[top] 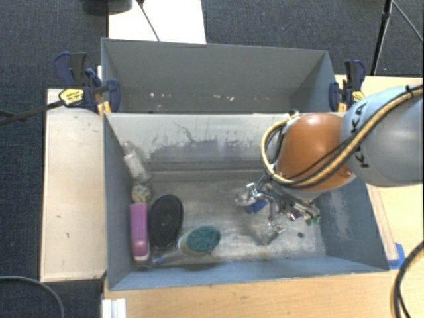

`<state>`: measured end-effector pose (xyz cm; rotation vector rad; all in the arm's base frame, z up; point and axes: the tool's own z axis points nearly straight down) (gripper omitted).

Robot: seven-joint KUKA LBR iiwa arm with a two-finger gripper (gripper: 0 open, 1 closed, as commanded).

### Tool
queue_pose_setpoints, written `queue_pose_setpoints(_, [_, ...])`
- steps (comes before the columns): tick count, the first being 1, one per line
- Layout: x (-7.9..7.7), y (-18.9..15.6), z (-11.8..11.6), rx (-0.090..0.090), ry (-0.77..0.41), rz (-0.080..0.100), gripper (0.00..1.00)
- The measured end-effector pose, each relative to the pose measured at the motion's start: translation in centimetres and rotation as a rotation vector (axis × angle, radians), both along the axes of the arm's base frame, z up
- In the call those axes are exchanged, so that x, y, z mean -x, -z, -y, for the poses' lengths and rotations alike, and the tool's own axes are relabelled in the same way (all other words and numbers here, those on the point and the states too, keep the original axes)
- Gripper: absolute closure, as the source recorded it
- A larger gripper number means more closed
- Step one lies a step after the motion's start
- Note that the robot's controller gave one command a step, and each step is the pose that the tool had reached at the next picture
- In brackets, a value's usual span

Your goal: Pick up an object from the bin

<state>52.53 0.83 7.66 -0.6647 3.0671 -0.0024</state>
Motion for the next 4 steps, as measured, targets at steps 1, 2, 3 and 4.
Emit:
queue_pose_setpoints(1, [-3.2, -0.2, 3.4, -0.001, 0.099, 0.003, 0.00])
queue_pose_setpoints(2, [-3.3, -0.3, 3.2, -0.003, 0.100, 0.003, 1.00])
queue_pose_setpoints(3, [-1.0, -13.7, 2.3, -0.002, 0.122, 0.007, 1.00])
queue_pose_setpoints(4, [4.3, -10.6, 1.9, -0.001, -0.004, -0.006, 1.00])
